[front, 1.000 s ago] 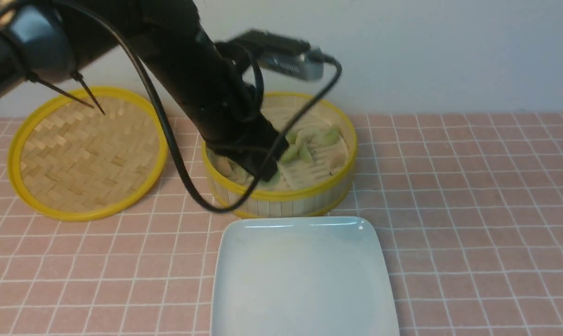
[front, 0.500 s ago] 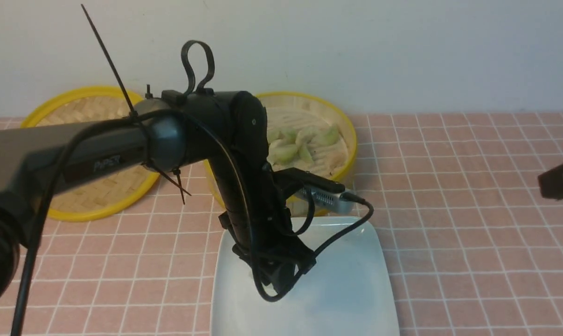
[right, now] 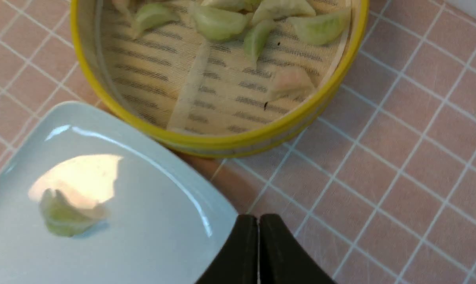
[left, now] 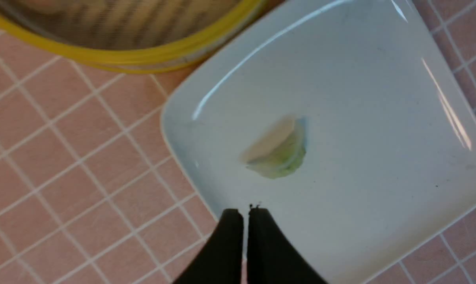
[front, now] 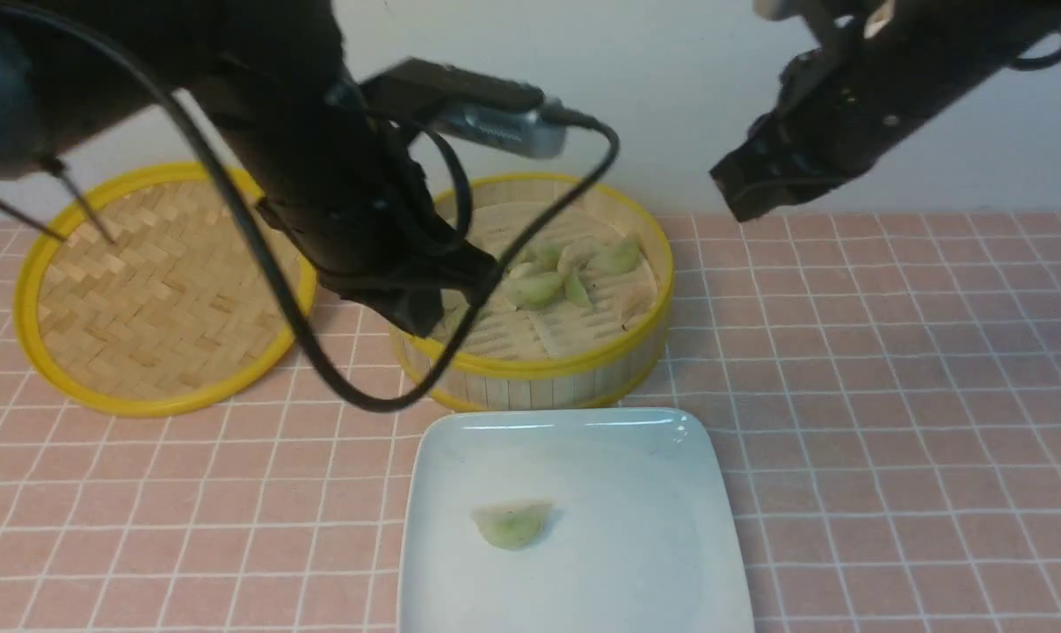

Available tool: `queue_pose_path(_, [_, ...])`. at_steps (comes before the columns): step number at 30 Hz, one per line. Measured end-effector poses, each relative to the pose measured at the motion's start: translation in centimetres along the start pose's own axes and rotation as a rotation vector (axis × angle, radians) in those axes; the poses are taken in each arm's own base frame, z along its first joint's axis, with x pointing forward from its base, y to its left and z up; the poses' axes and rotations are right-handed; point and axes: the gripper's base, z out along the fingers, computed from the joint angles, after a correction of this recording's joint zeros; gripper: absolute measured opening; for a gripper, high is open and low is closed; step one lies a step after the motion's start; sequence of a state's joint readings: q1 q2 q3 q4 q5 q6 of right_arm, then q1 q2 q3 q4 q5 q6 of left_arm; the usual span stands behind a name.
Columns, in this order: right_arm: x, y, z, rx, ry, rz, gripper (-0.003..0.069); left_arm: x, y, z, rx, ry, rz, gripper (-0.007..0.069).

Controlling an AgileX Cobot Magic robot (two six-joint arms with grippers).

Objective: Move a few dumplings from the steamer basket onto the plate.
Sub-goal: Use the right arm to grab a dumpling from inside the steamer

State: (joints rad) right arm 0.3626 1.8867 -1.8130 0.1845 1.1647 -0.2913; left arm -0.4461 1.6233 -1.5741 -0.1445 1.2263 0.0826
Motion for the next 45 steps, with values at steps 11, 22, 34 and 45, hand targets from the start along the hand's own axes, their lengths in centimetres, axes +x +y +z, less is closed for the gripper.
queue_pose_path(11, [-3.8, 1.3, 13.7, 0.05, 0.108, -0.124, 0.0315, 5.4, -0.9, -5.6, 0.007, -0.078, 0.003, -0.0006])
queue_pose_path(22, [-2.8, 0.5, 19.4, 0.095, 0.155, -0.108, 0.0465, 8.4, -1.7, -10.3, 0.004, -0.213, 0.022, -0.0006])
queue_pose_path(34, [-4.1, 0.4, 18.3, 0.12, 0.12, -0.079, 0.0326, 9.1, -1.8, -11.3, -0.007, -0.24, 0.028, -0.0006])
queue_pose_path(45, [-6.9, 3.5, 4.1, -0.028, -0.097, 0.03, 0.0326, 9.5, -1.8, -12.0, -0.013, -0.263, 0.033, -0.0006])
